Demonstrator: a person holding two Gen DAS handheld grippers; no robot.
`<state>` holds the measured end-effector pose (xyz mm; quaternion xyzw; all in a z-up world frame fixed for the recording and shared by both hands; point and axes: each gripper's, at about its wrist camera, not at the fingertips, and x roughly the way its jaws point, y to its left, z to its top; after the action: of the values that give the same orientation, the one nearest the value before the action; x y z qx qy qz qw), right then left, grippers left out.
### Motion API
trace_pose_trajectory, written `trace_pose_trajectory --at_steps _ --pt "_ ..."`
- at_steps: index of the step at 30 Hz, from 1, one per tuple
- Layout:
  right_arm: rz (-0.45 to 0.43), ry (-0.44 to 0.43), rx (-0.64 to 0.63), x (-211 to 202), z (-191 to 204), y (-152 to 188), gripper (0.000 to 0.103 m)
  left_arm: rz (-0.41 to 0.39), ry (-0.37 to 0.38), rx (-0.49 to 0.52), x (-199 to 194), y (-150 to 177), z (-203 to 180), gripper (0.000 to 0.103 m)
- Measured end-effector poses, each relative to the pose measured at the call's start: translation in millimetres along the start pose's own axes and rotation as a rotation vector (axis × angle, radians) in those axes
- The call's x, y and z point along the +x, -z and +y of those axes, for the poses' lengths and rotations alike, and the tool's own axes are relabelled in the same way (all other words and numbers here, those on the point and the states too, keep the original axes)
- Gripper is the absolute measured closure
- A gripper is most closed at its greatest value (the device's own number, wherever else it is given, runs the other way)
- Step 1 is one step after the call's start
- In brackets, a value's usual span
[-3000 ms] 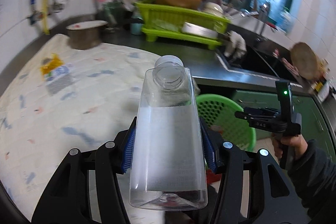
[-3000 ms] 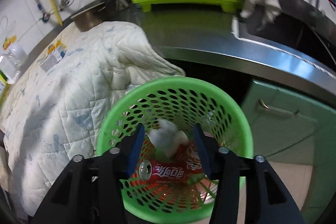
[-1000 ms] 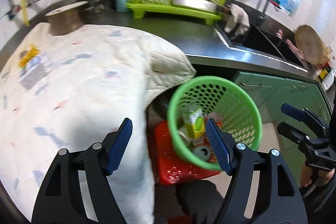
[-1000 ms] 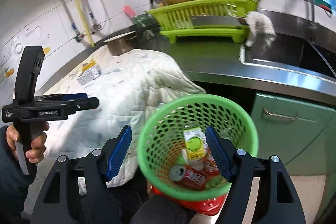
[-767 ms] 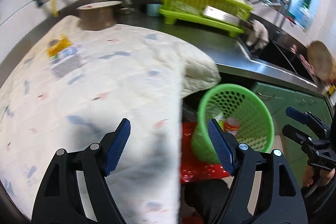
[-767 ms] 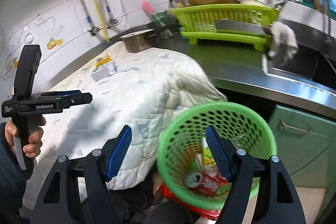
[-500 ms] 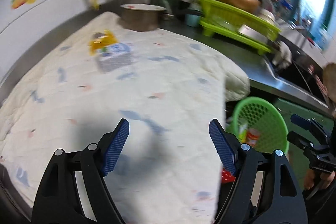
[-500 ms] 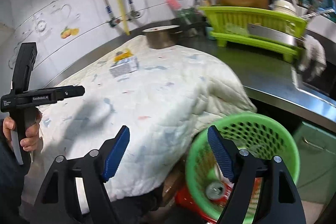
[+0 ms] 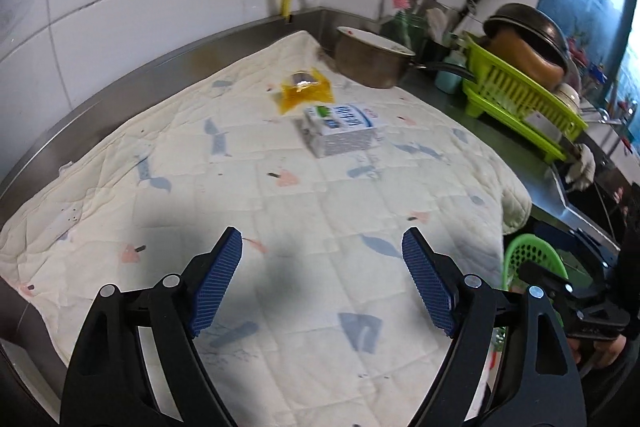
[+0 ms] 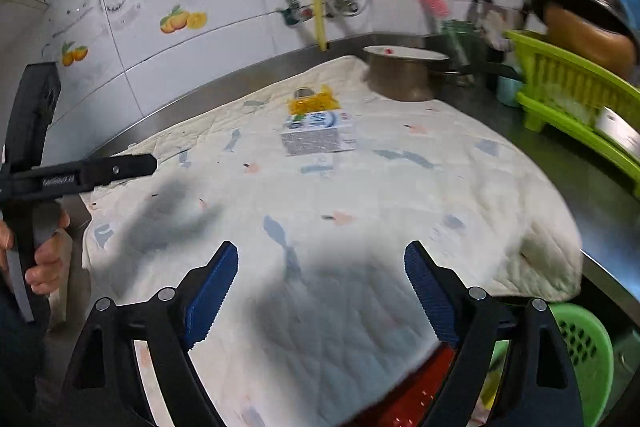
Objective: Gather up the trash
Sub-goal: 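Move both tools back over the mat toward the remaining trash, then grasp the white milk carton with the right tool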
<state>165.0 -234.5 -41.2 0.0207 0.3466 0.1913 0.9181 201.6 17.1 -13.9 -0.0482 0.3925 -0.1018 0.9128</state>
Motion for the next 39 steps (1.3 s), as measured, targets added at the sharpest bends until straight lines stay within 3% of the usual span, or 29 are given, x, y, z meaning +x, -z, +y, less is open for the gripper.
trace_pose_trajectory --at_steps 12,21,31,39 --pt "0.033 0.019 -0.092 91.6 18.7 -62.4 0.015 0.016 -0.025 -0.083 17.0 -3.7 52.2 0.02" --pt "0.056 0.043 -0.039 145.0 15.6 -89.6 0.012 0.013 -0.02 -0.101 21.8 -6.6 66.8 0.02" --pt "0.03 0.232 -0.108 206.8 38.6 -113.1 0.01 0.027 -0.022 -0.123 28.2 -5.2 80.0 0.02" --pt "0.029 0.366 -0.272 234.6 59.9 -115.5 0.008 0.039 -0.015 -0.135 35.1 -3.1 86.8 0.02"
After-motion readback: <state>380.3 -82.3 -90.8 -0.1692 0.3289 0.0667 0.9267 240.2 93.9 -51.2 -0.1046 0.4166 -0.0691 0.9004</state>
